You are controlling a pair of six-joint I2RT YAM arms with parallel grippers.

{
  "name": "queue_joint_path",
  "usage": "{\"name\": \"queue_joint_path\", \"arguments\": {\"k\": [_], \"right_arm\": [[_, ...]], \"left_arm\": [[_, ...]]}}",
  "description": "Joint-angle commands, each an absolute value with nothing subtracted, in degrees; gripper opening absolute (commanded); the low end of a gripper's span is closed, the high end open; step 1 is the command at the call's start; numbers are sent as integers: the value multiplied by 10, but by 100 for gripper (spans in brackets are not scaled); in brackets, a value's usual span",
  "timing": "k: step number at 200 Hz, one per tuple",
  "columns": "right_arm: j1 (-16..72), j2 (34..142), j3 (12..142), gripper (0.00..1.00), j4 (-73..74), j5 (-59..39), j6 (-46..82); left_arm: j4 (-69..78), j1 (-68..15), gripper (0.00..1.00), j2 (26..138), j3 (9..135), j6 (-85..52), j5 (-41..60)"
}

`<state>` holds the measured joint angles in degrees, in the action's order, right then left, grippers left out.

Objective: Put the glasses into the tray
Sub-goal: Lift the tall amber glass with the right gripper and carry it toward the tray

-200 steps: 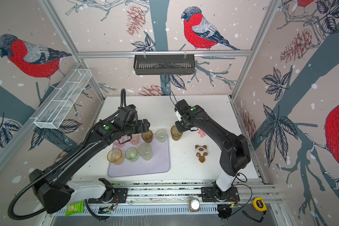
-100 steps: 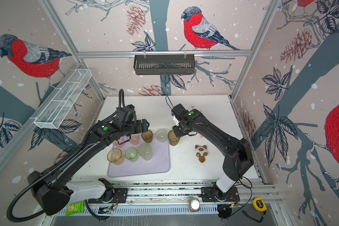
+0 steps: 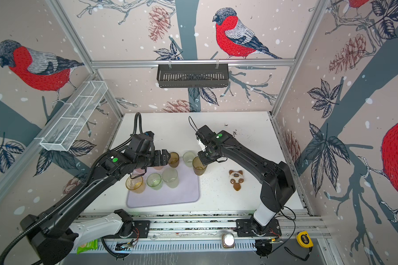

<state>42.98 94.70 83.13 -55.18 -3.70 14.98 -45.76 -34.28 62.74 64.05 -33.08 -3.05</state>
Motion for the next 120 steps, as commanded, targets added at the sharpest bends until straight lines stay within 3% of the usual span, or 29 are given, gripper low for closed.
{"name": "queue_joint_path", "arguments": {"k": [1,120], "right_arm": [[436,949,828,0,-540,-45,157],[473,961,810,0,-511,-52,188]], "left_arm": [[-458,-343,91,616,627,-346,-23],[-454,-342,91,588,595,-363,-27]]}}
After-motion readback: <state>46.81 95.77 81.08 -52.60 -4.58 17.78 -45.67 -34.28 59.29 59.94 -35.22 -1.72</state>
